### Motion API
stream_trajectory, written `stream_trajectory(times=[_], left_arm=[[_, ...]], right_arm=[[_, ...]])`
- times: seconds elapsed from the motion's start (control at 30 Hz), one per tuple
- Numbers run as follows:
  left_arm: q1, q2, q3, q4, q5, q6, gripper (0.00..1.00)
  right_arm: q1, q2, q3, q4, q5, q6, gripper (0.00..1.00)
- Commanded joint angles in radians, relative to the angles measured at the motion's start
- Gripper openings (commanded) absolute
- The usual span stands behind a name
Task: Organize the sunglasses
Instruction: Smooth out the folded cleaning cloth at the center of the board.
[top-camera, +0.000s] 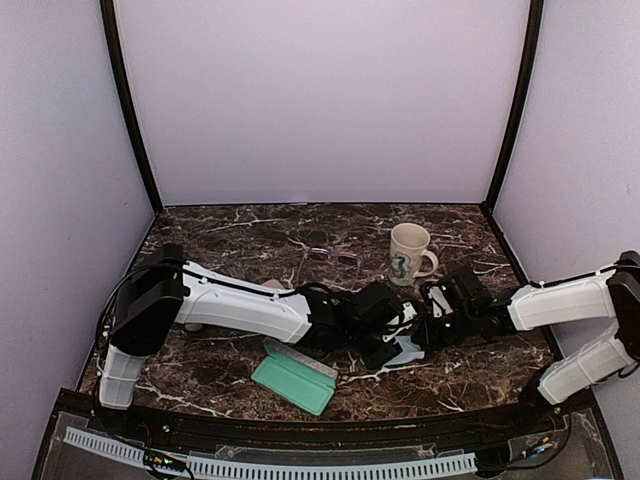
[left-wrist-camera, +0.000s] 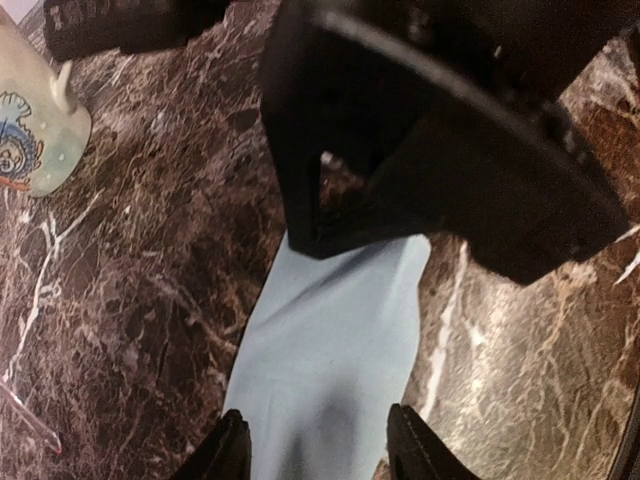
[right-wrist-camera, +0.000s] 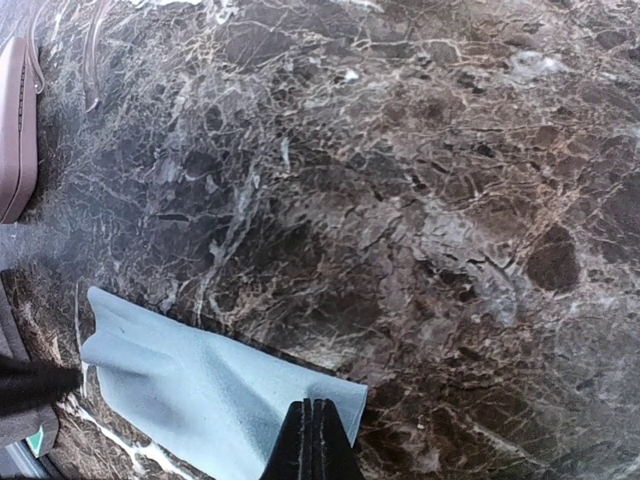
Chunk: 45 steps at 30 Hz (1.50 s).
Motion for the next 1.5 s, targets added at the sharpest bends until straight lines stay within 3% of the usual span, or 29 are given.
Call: stream_trajectory(times=[0.0, 0.63, 1.03, 1.47], left_arm=[[-0.005, -0.042, -0.028, 0.154, 0.094, -0.047, 0.5], [-0.013, 0.061, -0.097, 0.391, 0.027, -0.041, 0.53], [-0.023, 0.133, -0.03, 0.338, -0.004, -0.002, 0.53], [-0.06, 0.105, -0.065, 0.233, -0.022, 0.007, 0.53]], right_arm=[[-0.001, 0.022, -0.023, 0.052, -0.014, -0.009, 0.0], [-0.036, 0.02, -0.056, 0.06, -0.056, 0.016, 0.0], [-0.04, 0.025, -0.06, 0.067, -0.067, 0.014, 0.0], [-0.04, 0.019, -0.059, 0.033, -0.036, -0.002, 0.0]])
